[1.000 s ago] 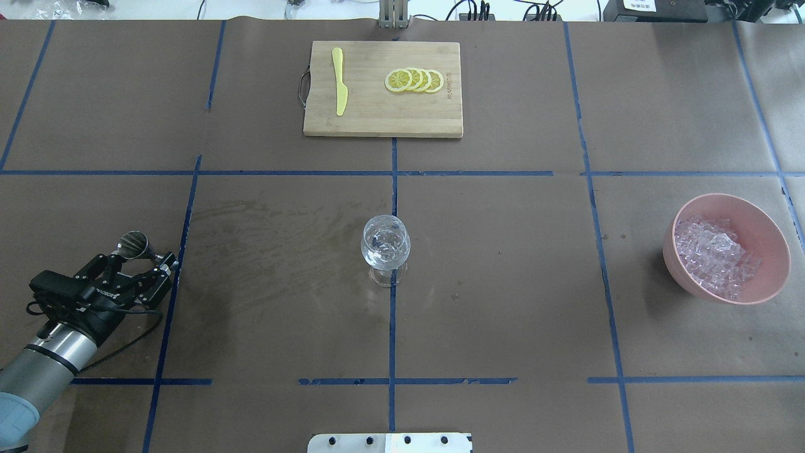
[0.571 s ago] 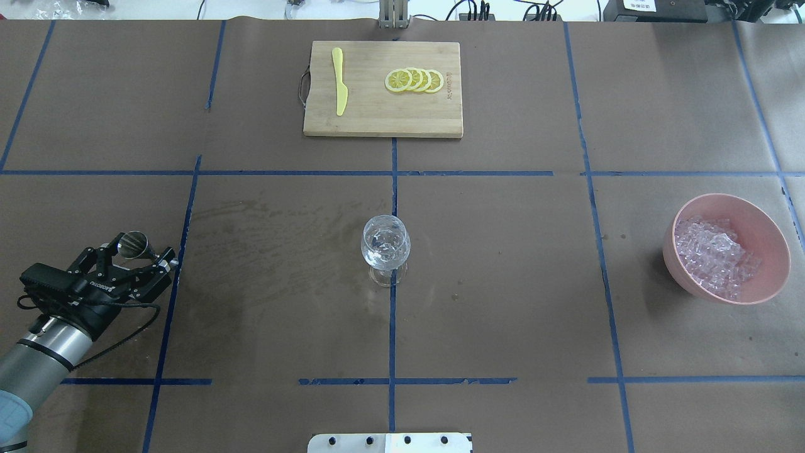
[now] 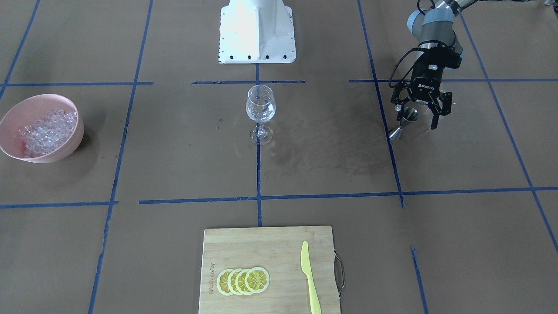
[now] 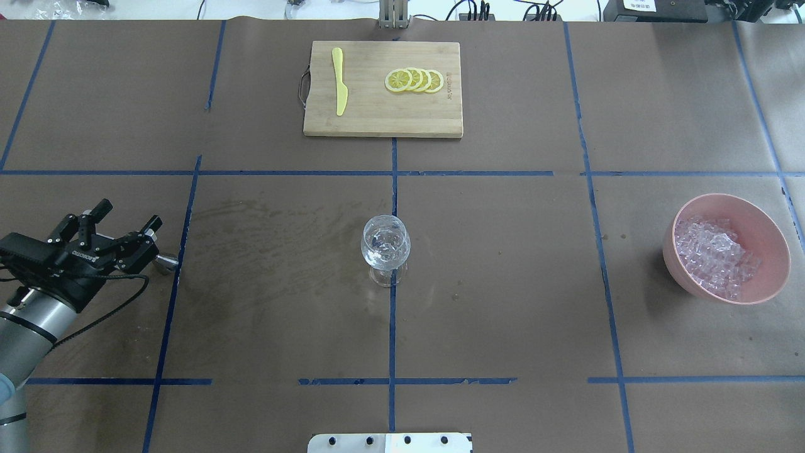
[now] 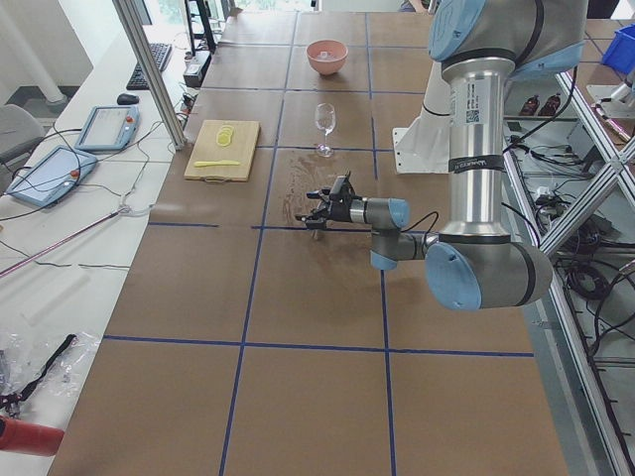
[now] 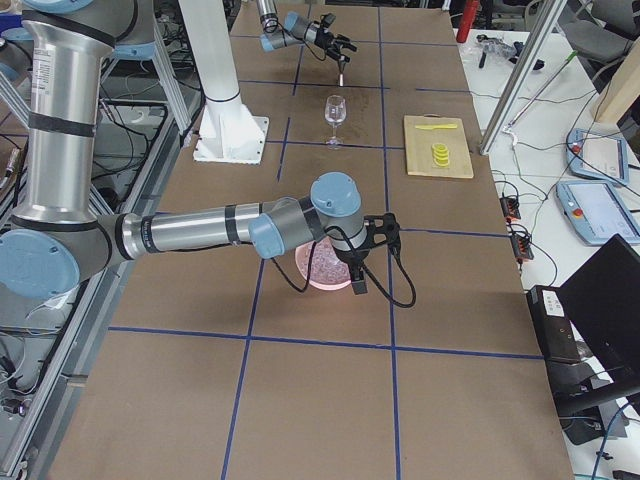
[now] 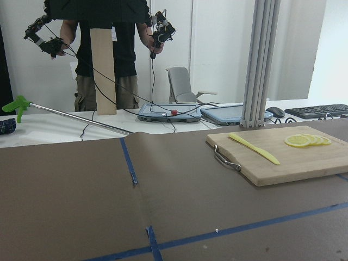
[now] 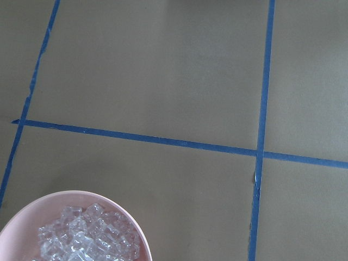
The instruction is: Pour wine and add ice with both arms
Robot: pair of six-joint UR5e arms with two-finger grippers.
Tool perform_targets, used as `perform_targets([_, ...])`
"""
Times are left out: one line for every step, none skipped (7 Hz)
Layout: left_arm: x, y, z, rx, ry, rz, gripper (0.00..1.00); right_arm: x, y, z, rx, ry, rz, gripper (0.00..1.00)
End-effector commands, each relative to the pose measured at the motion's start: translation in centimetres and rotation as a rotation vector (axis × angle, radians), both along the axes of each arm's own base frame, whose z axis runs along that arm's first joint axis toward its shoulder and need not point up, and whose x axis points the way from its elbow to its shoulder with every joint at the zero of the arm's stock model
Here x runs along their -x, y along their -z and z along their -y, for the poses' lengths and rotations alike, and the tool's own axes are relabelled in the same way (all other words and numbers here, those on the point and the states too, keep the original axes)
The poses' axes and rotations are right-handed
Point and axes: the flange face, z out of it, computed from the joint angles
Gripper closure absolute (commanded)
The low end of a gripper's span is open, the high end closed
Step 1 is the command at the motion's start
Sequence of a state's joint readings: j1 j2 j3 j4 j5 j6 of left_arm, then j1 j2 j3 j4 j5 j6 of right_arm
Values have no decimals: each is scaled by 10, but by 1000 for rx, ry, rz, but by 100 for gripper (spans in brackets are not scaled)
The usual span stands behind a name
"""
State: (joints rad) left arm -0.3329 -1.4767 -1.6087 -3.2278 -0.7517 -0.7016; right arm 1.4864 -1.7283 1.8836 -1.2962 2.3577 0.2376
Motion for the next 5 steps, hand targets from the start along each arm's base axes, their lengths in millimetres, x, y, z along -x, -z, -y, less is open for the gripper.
perform_targets([51,4,55,-42,-22,91,0,0,1,0,-1,0,0,0])
perform_targets([82,1,90,-15,-81,175,0,1,1,0,-1,1,0,0])
perform_targets([108,10,132,35,-138,244,0,0,1,0,-1,0,0,0])
perform_targets([134,18,173,110,-195,325,0,0,1,0,-1,0,2,0])
perform_targets([174,12,196,197,-206,391,0,1,1,0,-1,1,2,0])
